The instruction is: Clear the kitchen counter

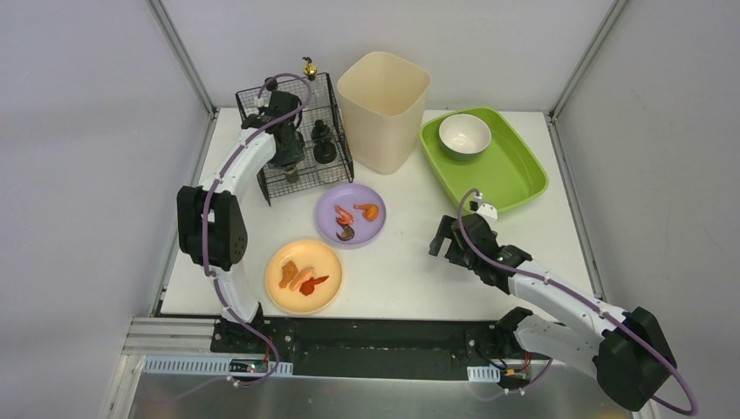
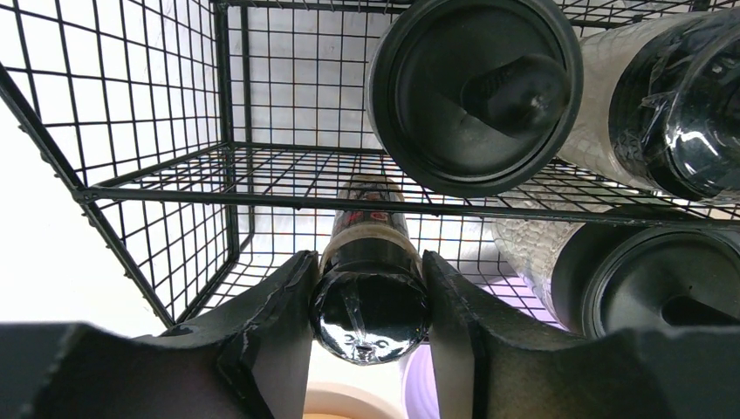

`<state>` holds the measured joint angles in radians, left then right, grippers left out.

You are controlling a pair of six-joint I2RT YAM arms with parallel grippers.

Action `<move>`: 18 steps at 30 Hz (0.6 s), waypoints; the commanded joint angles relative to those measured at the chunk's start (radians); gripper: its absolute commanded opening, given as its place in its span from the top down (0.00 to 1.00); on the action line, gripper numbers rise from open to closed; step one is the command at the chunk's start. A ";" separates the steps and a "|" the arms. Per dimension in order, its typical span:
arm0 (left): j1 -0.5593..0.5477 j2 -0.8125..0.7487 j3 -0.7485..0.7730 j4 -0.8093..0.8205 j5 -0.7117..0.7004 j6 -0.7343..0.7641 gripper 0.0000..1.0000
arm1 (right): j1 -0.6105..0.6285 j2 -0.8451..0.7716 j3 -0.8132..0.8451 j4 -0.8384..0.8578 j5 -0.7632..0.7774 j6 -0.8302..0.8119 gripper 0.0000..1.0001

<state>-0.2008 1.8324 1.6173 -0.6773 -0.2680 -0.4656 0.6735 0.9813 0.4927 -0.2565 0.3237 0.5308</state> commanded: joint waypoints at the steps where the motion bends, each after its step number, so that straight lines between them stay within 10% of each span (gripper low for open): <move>1: 0.005 -0.010 -0.009 0.018 0.009 -0.015 0.50 | 0.008 0.004 -0.002 0.029 0.010 -0.011 0.01; 18: 0.004 -0.121 -0.016 0.023 0.034 0.005 0.22 | 0.009 -0.009 0.000 0.022 0.017 -0.012 0.01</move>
<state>-0.2008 1.8240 1.6039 -0.6621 -0.2478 -0.4671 0.6788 0.9829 0.4927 -0.2565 0.3244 0.5308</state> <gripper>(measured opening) 0.757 0.990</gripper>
